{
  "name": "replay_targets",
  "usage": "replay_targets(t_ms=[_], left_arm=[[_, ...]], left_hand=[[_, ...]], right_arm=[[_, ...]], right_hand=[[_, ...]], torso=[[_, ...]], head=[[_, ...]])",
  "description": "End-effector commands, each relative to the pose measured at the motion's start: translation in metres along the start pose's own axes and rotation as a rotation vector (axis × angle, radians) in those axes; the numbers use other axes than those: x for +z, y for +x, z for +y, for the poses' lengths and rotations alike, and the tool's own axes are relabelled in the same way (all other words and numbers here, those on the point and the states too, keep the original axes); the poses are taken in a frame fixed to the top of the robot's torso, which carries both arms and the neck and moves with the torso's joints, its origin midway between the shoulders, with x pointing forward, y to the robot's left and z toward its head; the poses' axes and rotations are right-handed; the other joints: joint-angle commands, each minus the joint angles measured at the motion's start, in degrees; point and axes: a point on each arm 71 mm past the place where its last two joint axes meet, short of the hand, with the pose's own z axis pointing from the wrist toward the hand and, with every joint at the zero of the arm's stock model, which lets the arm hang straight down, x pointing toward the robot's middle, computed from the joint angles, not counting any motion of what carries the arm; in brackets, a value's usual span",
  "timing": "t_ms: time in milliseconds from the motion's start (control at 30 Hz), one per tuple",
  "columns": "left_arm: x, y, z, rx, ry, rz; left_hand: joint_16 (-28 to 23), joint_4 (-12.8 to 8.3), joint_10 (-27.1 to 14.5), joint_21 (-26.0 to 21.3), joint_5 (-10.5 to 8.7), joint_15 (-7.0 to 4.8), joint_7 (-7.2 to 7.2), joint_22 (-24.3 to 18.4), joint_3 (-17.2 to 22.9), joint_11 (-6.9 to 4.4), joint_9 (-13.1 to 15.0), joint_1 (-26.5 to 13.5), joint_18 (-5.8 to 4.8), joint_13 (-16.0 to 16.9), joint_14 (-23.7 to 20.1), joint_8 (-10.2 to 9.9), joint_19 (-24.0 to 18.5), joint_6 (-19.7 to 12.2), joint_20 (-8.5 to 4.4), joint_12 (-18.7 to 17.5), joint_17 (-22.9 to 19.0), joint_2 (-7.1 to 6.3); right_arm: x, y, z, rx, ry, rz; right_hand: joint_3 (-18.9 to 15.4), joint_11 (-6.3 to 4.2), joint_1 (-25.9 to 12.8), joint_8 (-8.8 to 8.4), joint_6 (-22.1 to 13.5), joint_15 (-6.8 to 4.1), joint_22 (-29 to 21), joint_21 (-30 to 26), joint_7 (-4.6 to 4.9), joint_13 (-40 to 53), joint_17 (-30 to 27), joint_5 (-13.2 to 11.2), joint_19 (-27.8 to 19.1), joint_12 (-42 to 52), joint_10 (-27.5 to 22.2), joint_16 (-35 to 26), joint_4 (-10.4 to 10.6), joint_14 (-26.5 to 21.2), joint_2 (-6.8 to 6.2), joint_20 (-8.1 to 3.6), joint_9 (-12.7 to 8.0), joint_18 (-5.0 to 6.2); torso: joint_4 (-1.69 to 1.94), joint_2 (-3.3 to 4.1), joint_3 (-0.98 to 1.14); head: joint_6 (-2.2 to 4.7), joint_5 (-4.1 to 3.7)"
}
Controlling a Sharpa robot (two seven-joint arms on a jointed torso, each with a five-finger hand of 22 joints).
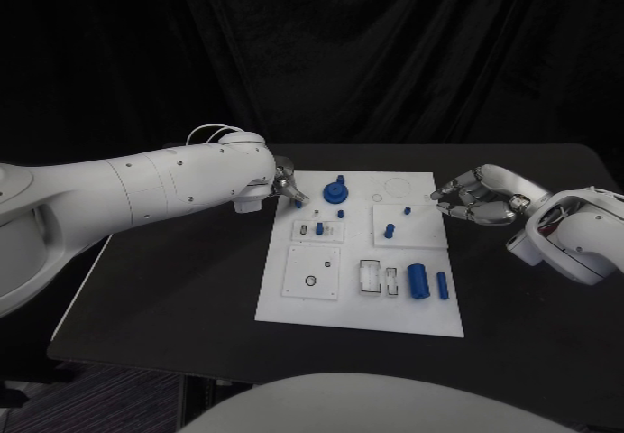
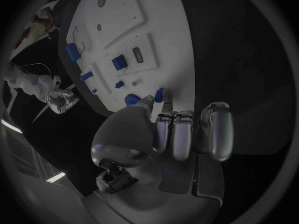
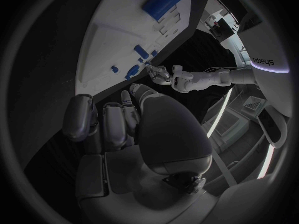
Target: Assemble the parts on the task board
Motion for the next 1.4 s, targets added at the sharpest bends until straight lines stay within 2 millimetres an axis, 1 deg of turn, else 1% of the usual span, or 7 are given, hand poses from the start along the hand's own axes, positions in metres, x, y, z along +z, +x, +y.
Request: replay_targets(t_ms=[33, 367, 400, 567, 633, 867, 1400], left_arm=[[0.0, 0.002, -0.001, 0.002, 0.008, 0.001], [0.0, 0.002, 0.0, -0.002, 0.012, -0.003], [0.0, 0.002, 0.0, -0.002, 0.013, -0.003], [0.0, 0.002, 0.0, -0.002, 0.017, -0.003], [0.0, 0.002, 0.0, -0.017, 0.018, 0.001], [-0.001, 0.004, 0.002, -0.071, 0.021, 0.024], [-0.022, 0.014, 0.012, -0.149, 0.051, -0.003]], left_hand=[[0.15, -0.63, 5.96, -0.32, 1.0, 0.31, -0.32, 6.28, 0.34, 0.28, -0.21, 0.88, 0.95, 15.09, 5.85, -0.48, -0.1, 0.39, 0.21, 0.21, 15.1, 0.01], [0.15, -2.56, 5.96, -0.57, 7.85, 0.04, -0.66, 6.41, 4.11, -0.02, -0.9, 1.65, 0.97, 15.09, 5.85, -1.1, -0.11, 1.1, -0.03, 0.21, 15.1, -0.65], [0.15, -2.99, 5.96, -0.59, 9.91, -0.09, -0.89, 6.49, 5.4, -0.21, -0.77, 1.63, 0.97, 15.09, 5.85, -0.79, -0.08, 1.81, -0.16, 0.21, 15.1, -1.0], [0.15, -3.96, 5.96, -0.66, 11.87, -0.34, -1.18, 6.61, 8.41, -0.5, -0.59, 1.45, 0.96, 15.09, 5.85, -0.56, -0.05, 2.43, -0.37, 0.21, 15.1, -1.89], [0.15, -5.26, 5.96, -0.7, 14.34, -0.45, -1.27, 6.71, 11.33, -0.59, -0.46, 1.64, 0.96, 15.09, 5.85, -0.51, -0.01, 2.59, -0.55, 0.21, 15.1, -2.86], [0.15, -8.36, 5.96, -1.08, 15.24, -0.46, -1.16, 6.76, 18.94, -0.55, 0.23, 0.41, 1.0, 15.09, 5.85, -0.37, -0.11, 2.46, -0.55, 0.21, 15.1, -5.4], [0.15, -9.41, 5.96, -1.05, 14.9, -0.46, -1.12, 7.01, 22.3, -0.54, 0.8, -1.72, 0.97, 15.09, 5.85, -0.14, 0.07, 2.55, -0.54, 0.21, 15.1, -6.47]], right_arm=[[0.0, 0.002, -0.002, 0.0, 0.02, 0.012], [-0.001, 0.002, -0.003, 0.001, 0.025, 0.016], [-0.001, 0.002, -0.003, 0.001, 0.025, 0.016], [-0.001, 0.002, -0.003, 0.001, 0.028, 0.02], [-0.001, 0.002, -0.003, 0.002, 0.03, 0.021], [-0.002, 0.002, -0.004, 0.002, 0.034, 0.024], [-0.004, 0.001, -0.006, 0.003, 0.047, 0.025]], right_hand=[[0.33, 0.02, 0.39, -0.1, 0.25, 0.15, 2.13, -0.32, 0.18, -0.1, -0.01, 0.25, -0.56, -0.18, -0.4, -0.35, -0.07, 0.38, 0.11, -0.02, -0.09, 0.77], [0.41, 0.03, 0.43, -0.09, 0.26, 0.15, 2.11, -0.38, 0.18, -0.11, -0.08, 0.3, -0.58, -0.19, -0.42, -0.39, -0.12, 0.36, 0.14, -0.02, -0.09, 0.78], [0.52, 0.03, 0.49, -0.09, 0.27, 0.15, 2.1, -0.41, 0.19, -0.22, -0.16, 0.38, -0.59, -0.24, -0.5, -0.45, -0.19, 0.33, 0.18, -0.02, -0.1, 0.79], [0.52, 0.03, 0.49, -0.09, 0.27, 0.15, 2.1, -0.41, 0.19, -0.22, -0.16, 0.38, -0.59, -0.24, -0.5, -0.45, -0.19, 0.33, 0.18, -0.02, -0.1, 0.79], [0.62, 0.03, 0.53, -0.09, 0.28, 0.16, 2.04, -0.52, 0.19, -0.28, -0.27, 0.44, -0.64, -0.27, -0.54, -0.52, -0.26, 0.3, 0.22, -0.01, -0.1, 0.81], [0.68, 0.04, 0.55, -0.08, 0.29, 0.16, 1.94, -0.71, 0.2, -0.38, -0.42, 0.47, -0.72, -0.32, -0.62, -0.61, -0.29, 0.26, 0.25, -0.01, -0.11, 0.86], [0.77, 0.05, 0.57, -0.05, 0.35, 0.17, 1.84, -0.89, 0.2, -0.58, -0.6, 0.52, -0.81, -0.43, -0.77, -0.74, -0.33, 0.19, 0.28, -0.01, -0.1, 0.89]], torso=[[-0.01, -0.03, 0.0], [0.02, 0.0, 0.01], [0.02, 0.01, 0.01], [0.05, -0.02, -0.01], [0.03, -0.01, 0.01], [0.02, -0.02, 0.0], [0.0, -0.04, 0.01]], head=[[0.01, 0.07], [0.01, 0.08], [0.01, 0.1], [0.01, 0.14], [0.01, 0.16], [0.01, 0.11], [0.01, -0.15]])
